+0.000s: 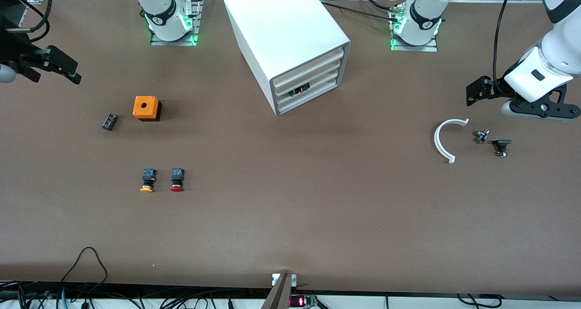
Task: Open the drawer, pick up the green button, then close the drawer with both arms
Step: 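Reach the left gripper to the drawer handle while the right gripper moves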
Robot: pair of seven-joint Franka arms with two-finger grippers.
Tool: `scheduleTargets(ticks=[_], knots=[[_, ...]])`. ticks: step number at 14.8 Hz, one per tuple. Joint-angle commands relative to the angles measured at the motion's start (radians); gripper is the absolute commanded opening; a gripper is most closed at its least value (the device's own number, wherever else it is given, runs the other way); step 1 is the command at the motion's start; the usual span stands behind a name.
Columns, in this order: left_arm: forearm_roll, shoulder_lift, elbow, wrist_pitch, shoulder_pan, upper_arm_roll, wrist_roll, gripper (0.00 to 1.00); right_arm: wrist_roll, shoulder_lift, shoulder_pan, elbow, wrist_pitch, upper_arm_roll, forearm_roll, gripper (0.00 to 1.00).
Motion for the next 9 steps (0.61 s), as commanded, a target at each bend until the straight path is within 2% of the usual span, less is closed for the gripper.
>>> scheduleTargets(ticks=[1, 3, 9], knots=[[0.019, 0.019, 0.037, -0.009, 0.018, -0.002, -0.006, 1.0, 0.013, 0.019, 0.0, 0.031, -0.02, 0.0, 0.007, 1.0], [0.018, 0.03, 0.046, -0.009, 0.02, -0.002, 0.002, 1.0, -0.006, 0.028, 0.002, 0.062, -0.044, 0.002, -0.015, 1.0], [0.018, 0.03, 0.048, -0.011, 0.018, -0.006, -0.01, 1.0, 0.004, 0.034, 0.017, 0.048, -0.14, 0.003, -0.02, 1.0]])
